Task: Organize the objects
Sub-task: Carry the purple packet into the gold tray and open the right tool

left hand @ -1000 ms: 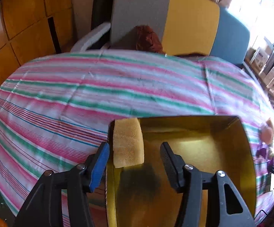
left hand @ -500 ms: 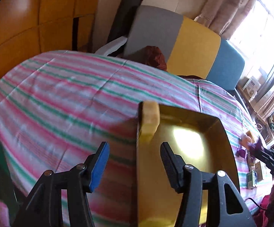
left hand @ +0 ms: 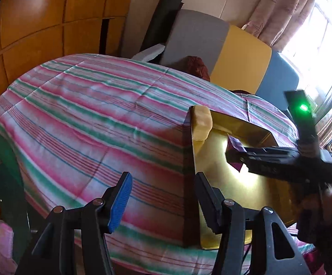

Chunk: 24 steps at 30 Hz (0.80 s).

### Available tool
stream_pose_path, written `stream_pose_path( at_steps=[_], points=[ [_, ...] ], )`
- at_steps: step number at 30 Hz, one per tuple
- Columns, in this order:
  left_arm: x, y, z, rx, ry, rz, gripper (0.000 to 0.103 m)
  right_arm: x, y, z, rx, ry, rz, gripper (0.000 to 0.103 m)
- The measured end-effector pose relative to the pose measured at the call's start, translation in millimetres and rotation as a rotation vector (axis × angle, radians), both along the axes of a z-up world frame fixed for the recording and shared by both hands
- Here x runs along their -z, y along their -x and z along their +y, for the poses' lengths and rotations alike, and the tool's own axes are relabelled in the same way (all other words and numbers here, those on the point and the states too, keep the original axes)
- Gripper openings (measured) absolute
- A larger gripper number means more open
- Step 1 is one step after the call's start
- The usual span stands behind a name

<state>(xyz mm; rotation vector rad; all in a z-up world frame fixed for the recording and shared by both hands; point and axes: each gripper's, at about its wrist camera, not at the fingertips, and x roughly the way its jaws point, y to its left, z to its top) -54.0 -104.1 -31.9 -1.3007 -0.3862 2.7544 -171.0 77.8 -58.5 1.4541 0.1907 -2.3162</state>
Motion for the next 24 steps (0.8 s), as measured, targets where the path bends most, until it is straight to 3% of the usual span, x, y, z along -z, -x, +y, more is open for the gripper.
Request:
stream_pose_path(
  at_steps=[18, 22, 24],
  points=[
    [12.9, -1.4, -4.2, -0.007, -0.033, -0.042, 0.057, 24.6, 22.4, -34.4, 0.0, -0.045, -0.009, 0.041],
    [11.1, -2.3, -1.0, -0.001, -0.025, -0.037, 0.058, 20.6, 19.3, -33.2, -0.009, -0.014, -0.003, 0.057],
    [9.2, -3.3, 0.4, 0.0, -0.02, -0.031, 0.058, 16.7, 14.9, -30.8, -0.012, -0.002, 0.005, 0.058]
  ],
)
